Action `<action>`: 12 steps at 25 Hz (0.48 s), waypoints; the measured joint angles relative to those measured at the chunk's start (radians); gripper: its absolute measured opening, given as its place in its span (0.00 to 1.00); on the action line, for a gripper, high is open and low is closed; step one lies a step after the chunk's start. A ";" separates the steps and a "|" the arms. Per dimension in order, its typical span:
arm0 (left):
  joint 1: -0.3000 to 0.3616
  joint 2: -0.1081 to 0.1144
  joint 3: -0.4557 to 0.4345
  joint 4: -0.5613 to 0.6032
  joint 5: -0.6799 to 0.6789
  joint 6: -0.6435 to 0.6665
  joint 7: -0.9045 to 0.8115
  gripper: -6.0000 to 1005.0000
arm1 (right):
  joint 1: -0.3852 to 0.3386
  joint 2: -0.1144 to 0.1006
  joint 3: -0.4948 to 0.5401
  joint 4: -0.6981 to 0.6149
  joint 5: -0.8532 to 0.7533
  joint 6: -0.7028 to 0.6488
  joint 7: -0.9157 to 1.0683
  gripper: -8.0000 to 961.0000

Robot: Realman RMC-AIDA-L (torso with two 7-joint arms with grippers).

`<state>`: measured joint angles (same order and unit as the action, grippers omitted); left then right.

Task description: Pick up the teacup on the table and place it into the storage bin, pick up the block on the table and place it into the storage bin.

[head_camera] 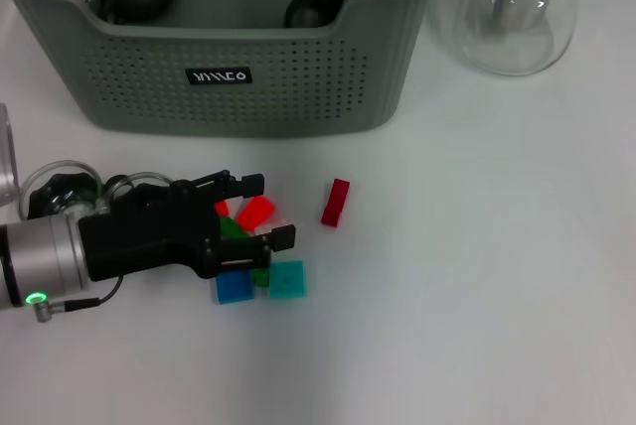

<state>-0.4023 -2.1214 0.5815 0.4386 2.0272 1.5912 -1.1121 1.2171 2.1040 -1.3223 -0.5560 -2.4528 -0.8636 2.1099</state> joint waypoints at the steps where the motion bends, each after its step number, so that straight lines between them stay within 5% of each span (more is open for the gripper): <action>1: 0.001 0.000 -0.001 0.000 0.000 0.000 0.000 0.86 | -0.002 -0.001 0.000 -0.008 0.000 -0.002 0.004 0.30; 5: 0.004 0.002 -0.002 0.000 -0.001 0.006 0.000 0.86 | -0.038 -0.002 0.000 -0.105 0.001 -0.032 0.023 0.32; 12: 0.005 0.006 -0.002 0.000 -0.004 0.008 0.000 0.85 | -0.168 -0.004 0.001 -0.489 0.005 -0.141 0.098 0.68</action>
<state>-0.3973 -2.1150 0.5798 0.4387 2.0234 1.5995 -1.1121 1.0496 2.1005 -1.3216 -1.0446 -2.4475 -1.0048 2.2074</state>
